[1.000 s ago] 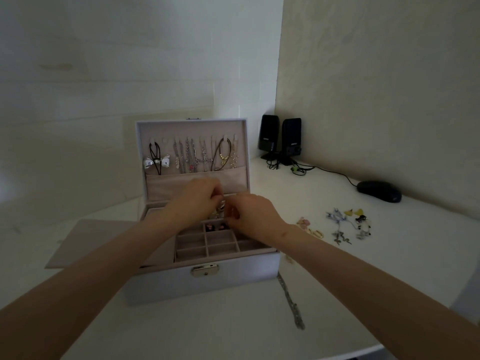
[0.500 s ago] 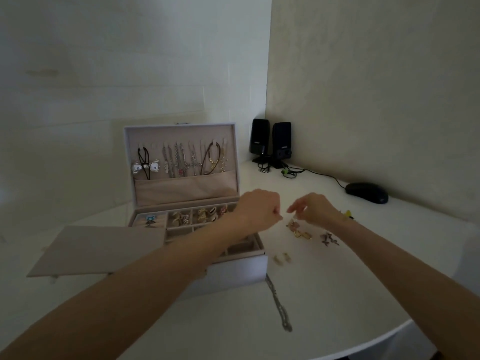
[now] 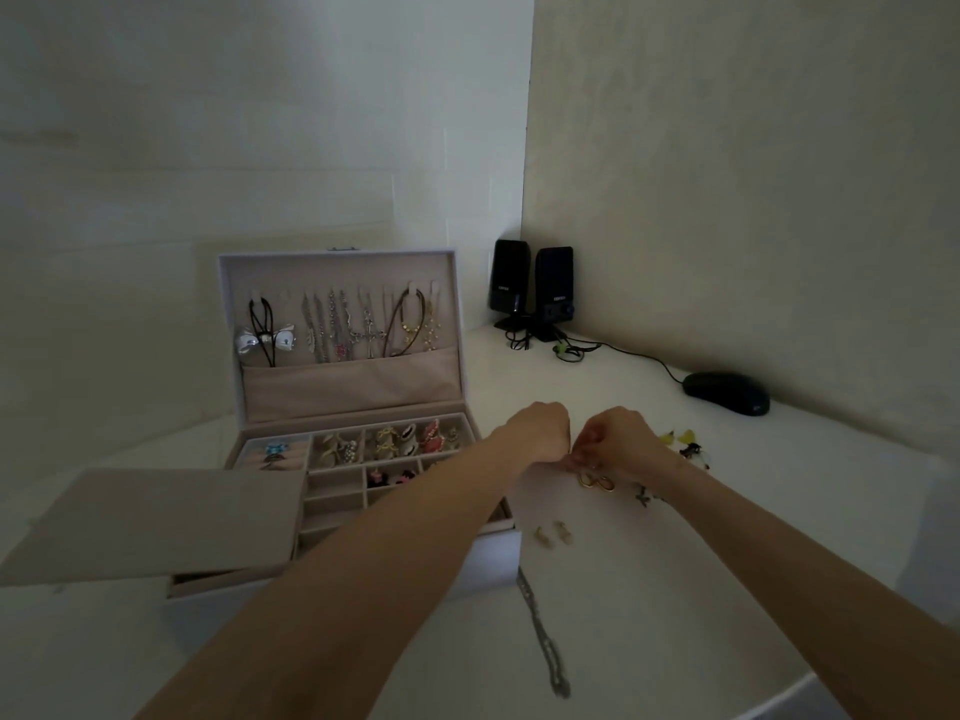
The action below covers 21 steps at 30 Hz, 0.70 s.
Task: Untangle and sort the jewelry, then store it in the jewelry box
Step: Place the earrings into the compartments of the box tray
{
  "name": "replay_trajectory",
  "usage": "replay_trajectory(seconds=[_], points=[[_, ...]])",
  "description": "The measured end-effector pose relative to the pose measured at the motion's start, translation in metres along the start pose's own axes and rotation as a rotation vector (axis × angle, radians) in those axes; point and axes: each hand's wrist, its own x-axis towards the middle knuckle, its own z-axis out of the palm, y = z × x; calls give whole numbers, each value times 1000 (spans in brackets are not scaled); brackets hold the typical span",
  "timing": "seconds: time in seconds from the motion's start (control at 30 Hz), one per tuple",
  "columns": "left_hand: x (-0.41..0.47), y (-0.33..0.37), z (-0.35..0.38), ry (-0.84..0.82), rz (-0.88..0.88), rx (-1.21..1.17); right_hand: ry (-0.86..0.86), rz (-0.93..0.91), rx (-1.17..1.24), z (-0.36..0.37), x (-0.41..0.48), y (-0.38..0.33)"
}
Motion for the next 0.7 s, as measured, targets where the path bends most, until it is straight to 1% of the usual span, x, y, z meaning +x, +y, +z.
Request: replay_trajectory(seconds=[0.17,0.3,0.33,0.37,0.47,0.53,0.6,0.7], points=[[-3,2,-4,29,-4,-62,30,-17,20,-3,-3,-4],[-17,2,-19,36,28,-217,53,-14,296,-13,-10,-12],[-22,2,-22,39,34,-243,58,-19,312,-15,-11,-15],[-27,1,-26,46,36,-243,59,-25,283,-17,-10,-18],[-38,-3,-39,122,64,-153,6,-12,14,-17,-6,-22],[-48,-7,-50,156,97,-151,-49,-10,-108,-10,-8,-19],[-62,-11,-64,176,124,-178,-54,-14,-88,-1,-12,-17],[-91,-24,-80,179,150,-334,-76,-39,-32,-1,-14,-19]])
